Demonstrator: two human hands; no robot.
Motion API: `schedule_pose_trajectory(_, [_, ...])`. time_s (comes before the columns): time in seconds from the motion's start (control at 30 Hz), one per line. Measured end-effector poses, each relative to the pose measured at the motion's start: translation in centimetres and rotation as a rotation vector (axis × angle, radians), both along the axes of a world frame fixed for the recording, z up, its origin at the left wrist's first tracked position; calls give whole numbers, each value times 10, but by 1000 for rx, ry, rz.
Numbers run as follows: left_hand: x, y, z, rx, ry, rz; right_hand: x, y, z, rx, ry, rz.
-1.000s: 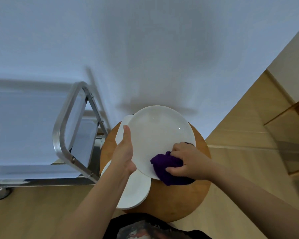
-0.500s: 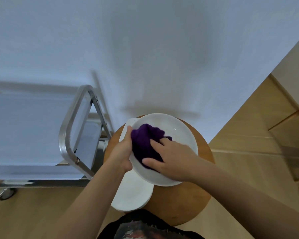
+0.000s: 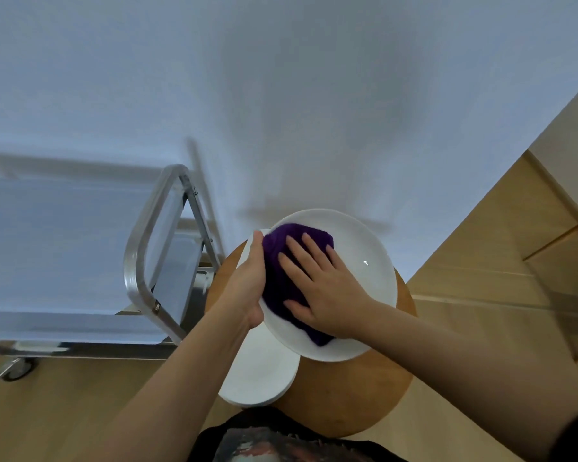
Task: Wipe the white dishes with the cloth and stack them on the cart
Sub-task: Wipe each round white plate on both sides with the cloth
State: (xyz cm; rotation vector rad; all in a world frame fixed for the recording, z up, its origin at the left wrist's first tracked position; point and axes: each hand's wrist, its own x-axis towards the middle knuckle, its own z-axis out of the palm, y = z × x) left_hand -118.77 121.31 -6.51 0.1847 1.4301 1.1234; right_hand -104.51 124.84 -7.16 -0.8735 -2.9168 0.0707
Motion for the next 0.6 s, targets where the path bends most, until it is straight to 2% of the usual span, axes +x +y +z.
schedule_pose_trajectory(0.13, [2,-2,1,75,-30,55,-10,14,8,-5,77,-227])
schedule_pose_trajectory(0.37, [-8,-5,0,63,36,261,10,24,20,145,3,-470])
schedule_pose_trajectory(0.5, [-9,-7,0,74,16,304,17,2,8,-43,91,-505])
schedule_pose_trajectory(0.6, [-8,-4,-3,78,17,296,17,-17,1,-323,308,-521])
